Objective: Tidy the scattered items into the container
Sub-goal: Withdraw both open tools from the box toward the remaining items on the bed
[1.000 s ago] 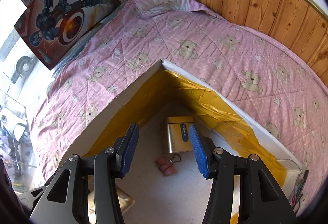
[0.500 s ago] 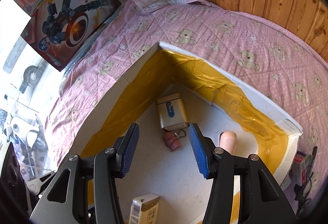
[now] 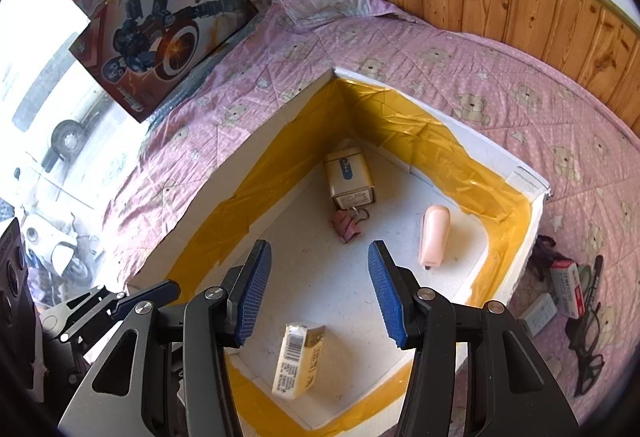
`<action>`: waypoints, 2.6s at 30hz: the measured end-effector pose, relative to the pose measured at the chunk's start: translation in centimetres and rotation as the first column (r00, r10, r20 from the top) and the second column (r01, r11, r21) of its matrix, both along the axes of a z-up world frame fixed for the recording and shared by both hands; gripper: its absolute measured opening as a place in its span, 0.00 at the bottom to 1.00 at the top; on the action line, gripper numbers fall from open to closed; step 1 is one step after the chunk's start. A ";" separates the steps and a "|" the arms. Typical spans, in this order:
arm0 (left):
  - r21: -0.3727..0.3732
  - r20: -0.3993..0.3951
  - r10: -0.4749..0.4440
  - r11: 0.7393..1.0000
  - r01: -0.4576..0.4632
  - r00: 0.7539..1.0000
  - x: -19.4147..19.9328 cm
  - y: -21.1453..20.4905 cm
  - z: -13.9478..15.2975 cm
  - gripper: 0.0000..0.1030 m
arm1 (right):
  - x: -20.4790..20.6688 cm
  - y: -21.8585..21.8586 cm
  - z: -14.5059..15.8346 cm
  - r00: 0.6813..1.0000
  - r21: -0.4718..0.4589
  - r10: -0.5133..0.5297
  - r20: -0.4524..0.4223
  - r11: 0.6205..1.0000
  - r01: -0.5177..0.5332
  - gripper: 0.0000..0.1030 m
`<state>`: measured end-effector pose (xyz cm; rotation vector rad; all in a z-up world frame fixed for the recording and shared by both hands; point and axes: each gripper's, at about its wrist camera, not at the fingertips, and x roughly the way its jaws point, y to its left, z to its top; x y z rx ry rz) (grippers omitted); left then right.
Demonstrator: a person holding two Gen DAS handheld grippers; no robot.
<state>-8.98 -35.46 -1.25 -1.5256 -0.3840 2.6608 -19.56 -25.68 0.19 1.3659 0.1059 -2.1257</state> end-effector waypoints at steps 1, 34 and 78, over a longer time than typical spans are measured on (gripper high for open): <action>-0.001 -0.005 -0.005 1.000 0.005 1.000 0.3 0.2 0.2 0.54 | 0.3 0.3 0.1 1.000 0.000 -0.003 0.000 1.000 0.003 0.52; -0.014 -0.086 -0.060 0.998 0.059 0.994 8.7 4.5 4.9 0.54 | 11.1 4.4 4.9 0.995 -0.052 -0.023 -0.095 0.998 0.019 0.52; -0.042 -0.095 -0.151 0.988 0.148 0.984 14.6 10.4 4.7 0.54 | 18.6 11.6 4.4 0.989 -0.169 -0.120 -0.089 0.980 0.103 0.52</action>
